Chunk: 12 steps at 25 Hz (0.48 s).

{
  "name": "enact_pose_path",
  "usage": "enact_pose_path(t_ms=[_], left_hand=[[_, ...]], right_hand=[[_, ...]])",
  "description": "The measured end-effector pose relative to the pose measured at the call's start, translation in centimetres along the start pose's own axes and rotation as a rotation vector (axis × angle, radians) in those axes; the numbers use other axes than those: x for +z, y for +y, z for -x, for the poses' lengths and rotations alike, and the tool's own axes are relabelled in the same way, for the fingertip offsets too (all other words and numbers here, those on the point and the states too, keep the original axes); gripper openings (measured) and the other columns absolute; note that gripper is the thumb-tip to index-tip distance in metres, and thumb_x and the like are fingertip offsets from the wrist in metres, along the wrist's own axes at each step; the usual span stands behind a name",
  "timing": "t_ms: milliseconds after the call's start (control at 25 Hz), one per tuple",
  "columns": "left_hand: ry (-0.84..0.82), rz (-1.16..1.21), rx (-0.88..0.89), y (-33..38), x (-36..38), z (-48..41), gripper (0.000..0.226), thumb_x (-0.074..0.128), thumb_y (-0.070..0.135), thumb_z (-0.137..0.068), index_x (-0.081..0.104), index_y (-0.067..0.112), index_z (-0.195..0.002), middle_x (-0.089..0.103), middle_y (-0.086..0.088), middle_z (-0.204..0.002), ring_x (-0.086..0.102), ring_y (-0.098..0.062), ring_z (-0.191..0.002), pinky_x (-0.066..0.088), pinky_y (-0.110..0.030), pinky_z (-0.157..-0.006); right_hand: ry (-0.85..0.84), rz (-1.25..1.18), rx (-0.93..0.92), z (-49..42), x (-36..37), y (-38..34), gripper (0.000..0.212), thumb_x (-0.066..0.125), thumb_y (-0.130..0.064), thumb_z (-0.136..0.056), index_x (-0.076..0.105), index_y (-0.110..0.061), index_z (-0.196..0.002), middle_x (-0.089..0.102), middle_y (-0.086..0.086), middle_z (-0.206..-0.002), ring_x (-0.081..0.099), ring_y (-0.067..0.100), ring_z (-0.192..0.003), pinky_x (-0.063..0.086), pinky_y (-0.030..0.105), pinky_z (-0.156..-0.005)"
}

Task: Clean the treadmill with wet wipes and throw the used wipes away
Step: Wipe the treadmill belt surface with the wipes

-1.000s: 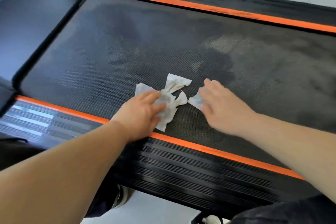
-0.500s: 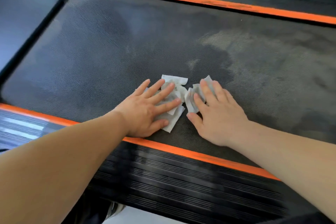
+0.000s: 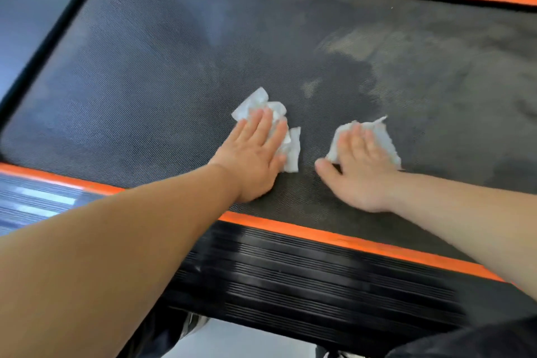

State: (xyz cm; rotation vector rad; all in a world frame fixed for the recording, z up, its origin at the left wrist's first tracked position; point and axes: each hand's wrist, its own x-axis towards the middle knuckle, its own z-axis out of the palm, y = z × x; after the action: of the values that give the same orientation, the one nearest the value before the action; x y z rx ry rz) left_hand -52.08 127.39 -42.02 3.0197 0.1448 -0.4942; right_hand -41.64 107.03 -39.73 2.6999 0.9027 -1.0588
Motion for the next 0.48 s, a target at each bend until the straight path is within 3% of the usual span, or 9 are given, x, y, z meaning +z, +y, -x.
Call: enact_pose_path(t_ms=[120,200,320,400,480], left_hand=[[-0.097,-0.176,0.316,0.1,0.3,3.4,0.080,-0.012,0.055,-0.090,-0.017,0.016,-0.159,-0.025,-0.011,-0.164,-0.025,-0.031,-0.153,-0.009,-0.045,-0.126],[-0.139,-0.216,0.250,-1.0,-0.1,4.2,0.074,-0.006,0.054,-0.096,-0.018,0.018,-0.159,-0.026,-0.009,-0.165,-0.025,-0.027,-0.153,-0.009,-0.044,-0.126],[-0.193,-0.049,-0.153,-0.3,0.0,4.6,0.069,0.010,0.049,-0.105,-0.019,0.016,-0.159,-0.031,-0.010,-0.165,-0.029,-0.026,-0.152,-0.008,-0.044,-0.127],[-0.137,0.029,-0.138,1.3,0.4,4.9,0.069,0.012,0.048,-0.106,-0.021,0.015,-0.158,-0.032,-0.009,-0.164,-0.031,-0.024,-0.151,-0.009,-0.043,-0.127],[-0.125,0.003,0.007,2.2,0.3,4.7,0.070,0.013,0.049,-0.107,-0.021,0.017,-0.158,-0.031,-0.007,-0.165,-0.032,-0.022,-0.150,-0.010,-0.042,-0.126]], right_hand=[[-0.124,0.118,-0.412,4.3,2.9,-2.5,0.105,-0.011,-0.082,-0.079,-0.017,-0.015,-0.159,-0.032,0.005,-0.164,-0.034,0.021,-0.149,-0.014,0.043,-0.125],[-0.192,0.169,-0.517,5.5,3.2,-1.7,0.096,-0.013,-0.078,-0.081,-0.019,-0.021,-0.159,-0.034,-0.003,-0.162,-0.036,0.015,-0.147,-0.016,0.041,-0.124],[-0.214,0.115,-0.379,5.6,2.4,0.8,0.097,-0.017,-0.078,-0.076,-0.020,-0.025,-0.158,-0.035,-0.008,-0.162,-0.038,0.008,-0.145,-0.014,0.041,-0.125],[-0.152,0.084,-0.223,5.7,2.8,1.8,0.090,-0.004,-0.074,-0.086,-0.021,-0.022,-0.157,-0.037,-0.006,-0.161,-0.037,0.010,-0.145,-0.015,0.041,-0.125],[-0.097,0.046,-0.147,6.2,3.5,1.6,0.088,0.005,-0.074,-0.092,-0.023,-0.021,-0.156,-0.038,-0.004,-0.160,-0.038,0.014,-0.146,-0.016,0.042,-0.125]])
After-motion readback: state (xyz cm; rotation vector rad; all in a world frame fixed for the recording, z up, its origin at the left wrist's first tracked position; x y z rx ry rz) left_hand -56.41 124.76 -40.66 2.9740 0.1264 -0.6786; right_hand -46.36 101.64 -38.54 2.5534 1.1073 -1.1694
